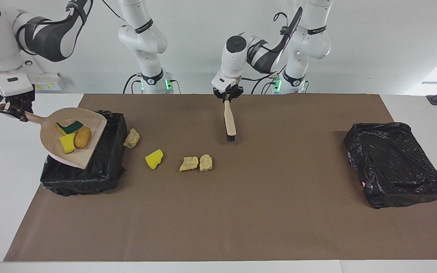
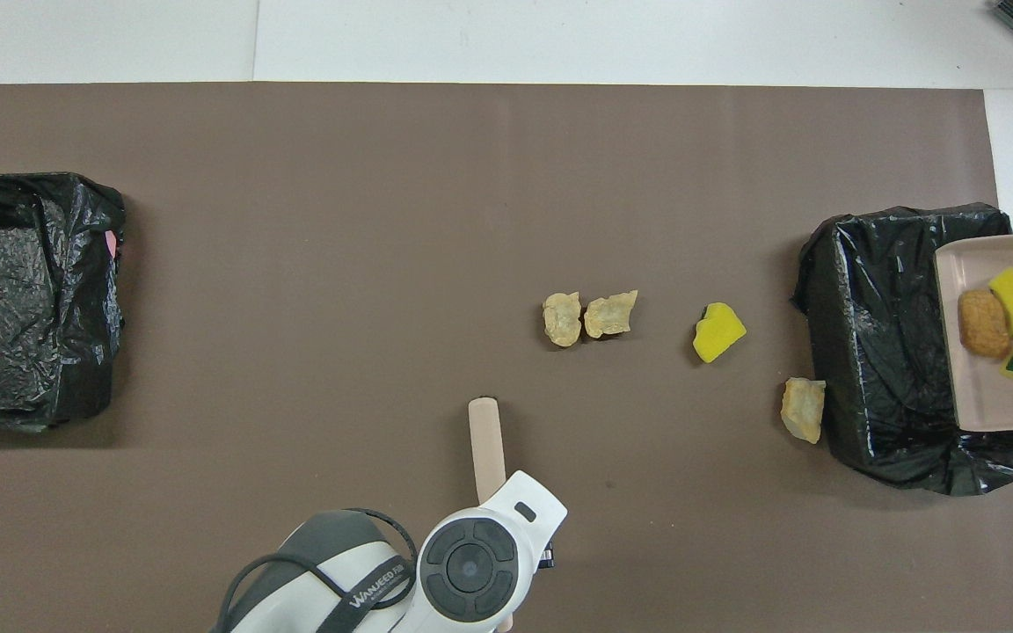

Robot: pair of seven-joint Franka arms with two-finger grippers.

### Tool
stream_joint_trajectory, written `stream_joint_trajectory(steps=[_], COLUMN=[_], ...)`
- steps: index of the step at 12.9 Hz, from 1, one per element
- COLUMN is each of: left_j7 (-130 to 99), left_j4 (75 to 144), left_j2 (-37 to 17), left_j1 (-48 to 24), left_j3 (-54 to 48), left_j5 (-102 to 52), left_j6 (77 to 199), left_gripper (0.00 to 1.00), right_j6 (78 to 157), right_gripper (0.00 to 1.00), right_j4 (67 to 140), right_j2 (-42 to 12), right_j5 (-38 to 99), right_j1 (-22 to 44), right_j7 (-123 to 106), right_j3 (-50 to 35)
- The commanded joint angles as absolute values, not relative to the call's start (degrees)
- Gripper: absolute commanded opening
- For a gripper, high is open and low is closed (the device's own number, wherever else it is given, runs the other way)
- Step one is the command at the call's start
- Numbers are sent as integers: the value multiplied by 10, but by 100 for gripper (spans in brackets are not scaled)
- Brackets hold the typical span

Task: Sweep and dump trash in bin
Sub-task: 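Tip the dustpan over the bin with the right gripper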

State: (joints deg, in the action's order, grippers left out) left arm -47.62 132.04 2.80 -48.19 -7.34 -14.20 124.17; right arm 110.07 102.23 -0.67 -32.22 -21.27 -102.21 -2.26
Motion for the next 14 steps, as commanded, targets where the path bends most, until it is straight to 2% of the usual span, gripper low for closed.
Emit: stream_joint_trajectory(steps=[1,6,7,8,11,12,14], left_j7=[-483,-473,-475,-474,-472,-472,-475], left_j4=[1346,1354,1356,1356,1355,1351,1346], left_j2=[40,40,40,40,39,38,41], left_j1=[-501,-497,-497,-497,-495,-493,-471], left_j3=[-62,-62,-62,-62,-61,-60,-55], left_j5=[-150,-150,-150,-150,-150,-150,-149], left_j6=[1264,1270,1271,1272,1270,1262,1258], left_gripper=[0,0,24,61,72,85,99], right_j6=[1115,1092,1092,1087,1071,1069,1048], right_gripper=[0,0,0,0,0,0,0], right_j4=[1072,1070,1070,1066,1058,1059,1061], right_j2=[25,25,25,25,27,31,34], right_j5=[-369,-470,-489,-505,-544,-564,-591], right_j1=[-205,-171,-164,-156,-135,-123,-94], right_j7=[-1034,-1033,-1031,-1029,-1027,-1025,-1004], right_j3=[-26,-31,-32,-32,-33,-33,-33])
